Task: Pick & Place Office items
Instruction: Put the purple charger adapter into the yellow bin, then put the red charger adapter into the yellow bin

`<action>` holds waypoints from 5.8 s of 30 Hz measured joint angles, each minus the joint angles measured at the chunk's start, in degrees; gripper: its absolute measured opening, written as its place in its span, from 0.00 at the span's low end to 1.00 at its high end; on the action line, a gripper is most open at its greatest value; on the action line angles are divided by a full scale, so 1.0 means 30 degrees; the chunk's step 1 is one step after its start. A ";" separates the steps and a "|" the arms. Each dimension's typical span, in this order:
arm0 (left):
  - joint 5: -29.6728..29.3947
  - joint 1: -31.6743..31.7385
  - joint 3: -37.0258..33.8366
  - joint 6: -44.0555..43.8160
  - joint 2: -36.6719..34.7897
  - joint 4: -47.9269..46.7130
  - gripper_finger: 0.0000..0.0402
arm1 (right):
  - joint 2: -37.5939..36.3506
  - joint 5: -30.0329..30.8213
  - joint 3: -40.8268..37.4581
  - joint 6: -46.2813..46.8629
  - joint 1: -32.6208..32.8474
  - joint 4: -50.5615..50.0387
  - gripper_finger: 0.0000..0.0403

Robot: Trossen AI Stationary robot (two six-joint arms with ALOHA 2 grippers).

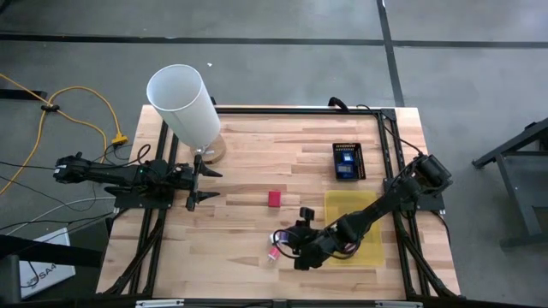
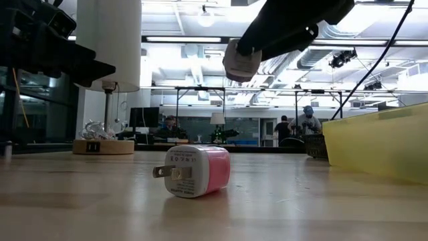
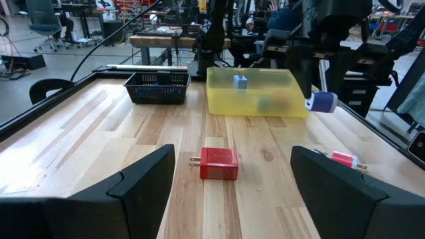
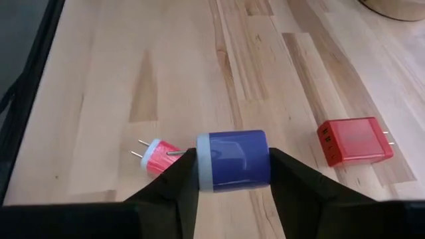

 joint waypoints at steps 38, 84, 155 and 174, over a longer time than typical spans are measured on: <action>0.0000 0.0000 -0.0002 0.0000 0.0003 0.0000 0.73 | -0.3024 0.1534 -0.0007 2.3701 0.3844 -1.8203 0.36; 0.0000 0.0000 -0.0002 -0.0004 0.0003 0.0001 0.73 | -0.1433 -0.3794 -0.2732 3.4394 0.7249 -1.7646 0.36; 0.0003 0.0000 -0.0002 0.0000 0.0000 0.0003 0.73 | -0.1945 0.3111 -0.2732 2.6059 0.5025 -1.2338 0.44; 0.0007 0.0000 0.0001 0.0000 0.0000 0.0000 0.73 | -0.1945 0.3736 -0.2725 2.2156 0.3989 -1.0080 0.44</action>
